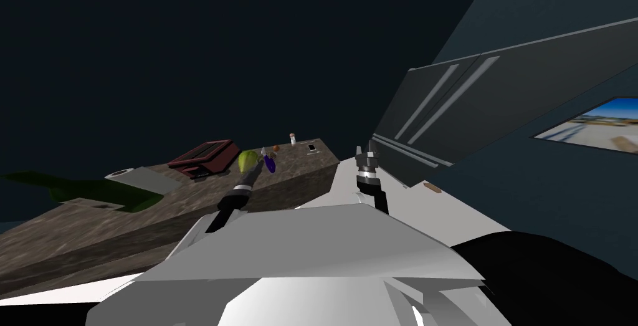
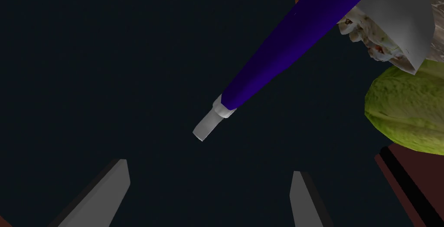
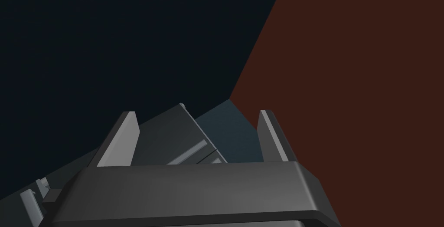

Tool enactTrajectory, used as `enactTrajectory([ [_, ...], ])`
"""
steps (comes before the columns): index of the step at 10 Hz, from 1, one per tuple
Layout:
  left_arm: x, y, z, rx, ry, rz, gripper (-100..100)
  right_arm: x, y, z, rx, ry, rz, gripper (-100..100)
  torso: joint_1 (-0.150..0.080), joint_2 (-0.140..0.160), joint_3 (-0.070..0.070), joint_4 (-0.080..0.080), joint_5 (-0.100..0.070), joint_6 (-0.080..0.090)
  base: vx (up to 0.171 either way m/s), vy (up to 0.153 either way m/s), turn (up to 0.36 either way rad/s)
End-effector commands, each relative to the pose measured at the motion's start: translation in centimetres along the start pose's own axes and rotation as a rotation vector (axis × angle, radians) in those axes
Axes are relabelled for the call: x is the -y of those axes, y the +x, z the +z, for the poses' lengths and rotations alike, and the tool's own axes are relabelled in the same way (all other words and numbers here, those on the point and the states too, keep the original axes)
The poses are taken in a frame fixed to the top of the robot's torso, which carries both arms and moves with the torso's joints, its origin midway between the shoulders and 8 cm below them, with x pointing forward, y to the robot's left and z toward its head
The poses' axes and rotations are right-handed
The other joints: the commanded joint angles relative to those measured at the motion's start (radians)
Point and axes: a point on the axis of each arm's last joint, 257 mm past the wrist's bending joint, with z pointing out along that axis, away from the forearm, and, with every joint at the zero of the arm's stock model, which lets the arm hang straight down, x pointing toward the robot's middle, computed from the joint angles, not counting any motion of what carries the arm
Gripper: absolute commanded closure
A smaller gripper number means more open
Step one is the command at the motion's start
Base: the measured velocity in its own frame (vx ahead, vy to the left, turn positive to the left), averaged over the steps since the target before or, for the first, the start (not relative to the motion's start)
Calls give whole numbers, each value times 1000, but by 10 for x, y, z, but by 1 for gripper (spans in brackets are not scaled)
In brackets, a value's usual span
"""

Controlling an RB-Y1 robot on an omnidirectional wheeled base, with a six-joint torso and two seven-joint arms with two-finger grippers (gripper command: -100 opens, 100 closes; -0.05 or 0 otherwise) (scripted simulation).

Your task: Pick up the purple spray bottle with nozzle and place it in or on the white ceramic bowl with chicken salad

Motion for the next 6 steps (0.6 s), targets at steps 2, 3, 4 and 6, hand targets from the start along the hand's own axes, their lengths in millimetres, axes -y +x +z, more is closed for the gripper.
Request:
enactTrajectory([
  [2, -24, -1, -1, -31, -50, 101, -100, 0, 0, 0, 0, 0, 0, 0, -1, 0, 0, 0, 0, 0, 45, -70, -10],
  [3, -38, -3, -2, -52, -80, 171, -100, 0, 0, 0, 0, 0, 0, 0, -1, 0, 0, 0, 0, 0, 39, -95, -19],
  [4, -45, -4, -3, -63, -95, 207, -100, 0, 0, 0, 0, 0, 0, 0, -2, 0, 0, 0, 0, 0, 62, -99, -10],
  [6, -68, -8, -5, -97, -145, 315, -100, 0, 0, 0, 0, 0, 0, 0, -1, -1, -1, 0, 0, 0, 66, -81, -12],
])
